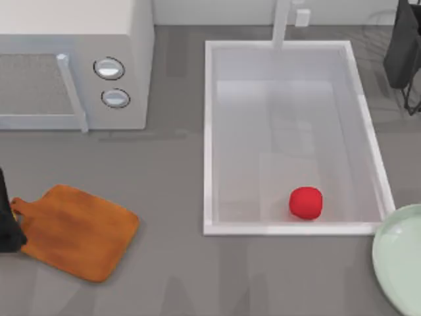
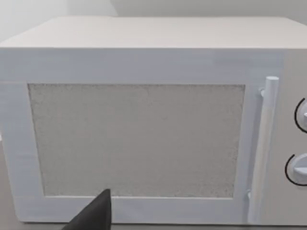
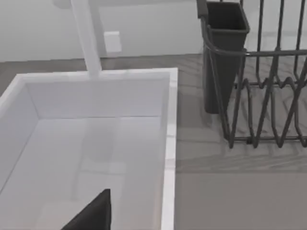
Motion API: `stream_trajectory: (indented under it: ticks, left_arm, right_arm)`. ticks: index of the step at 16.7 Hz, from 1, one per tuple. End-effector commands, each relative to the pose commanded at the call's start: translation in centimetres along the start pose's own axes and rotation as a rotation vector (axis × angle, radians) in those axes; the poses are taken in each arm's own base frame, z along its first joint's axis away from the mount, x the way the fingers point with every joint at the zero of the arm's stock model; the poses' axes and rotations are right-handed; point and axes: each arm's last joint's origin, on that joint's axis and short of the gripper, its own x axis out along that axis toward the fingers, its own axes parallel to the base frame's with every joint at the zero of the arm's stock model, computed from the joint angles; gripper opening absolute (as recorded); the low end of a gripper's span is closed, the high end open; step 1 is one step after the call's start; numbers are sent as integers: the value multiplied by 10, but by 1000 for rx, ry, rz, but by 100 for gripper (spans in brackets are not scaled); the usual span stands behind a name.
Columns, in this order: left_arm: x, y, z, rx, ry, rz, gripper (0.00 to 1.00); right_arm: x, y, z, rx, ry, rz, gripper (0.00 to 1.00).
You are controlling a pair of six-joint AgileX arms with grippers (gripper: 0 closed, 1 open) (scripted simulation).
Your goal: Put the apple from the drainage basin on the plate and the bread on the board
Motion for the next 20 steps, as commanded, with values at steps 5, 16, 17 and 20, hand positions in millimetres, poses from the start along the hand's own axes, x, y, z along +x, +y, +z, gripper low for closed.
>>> stream_trajectory:
  ticks: [5, 16, 17, 20]
  left_arm:
    - [0, 0, 0, 0, 0, 0, 100]
    - [0, 0, 0, 0, 0, 0, 100]
    - [0, 0, 0, 0, 0, 0, 100]
    - [0, 0, 0, 0, 0, 0, 100]
  right_arm:
    - [47, 26, 56, 60, 371, 42, 100]
    - [232, 126, 29, 35, 1166, -71, 100]
    - [241, 132, 21, 27, 1207, -85, 100]
    - [258, 145, 3, 10, 1285, -116, 100]
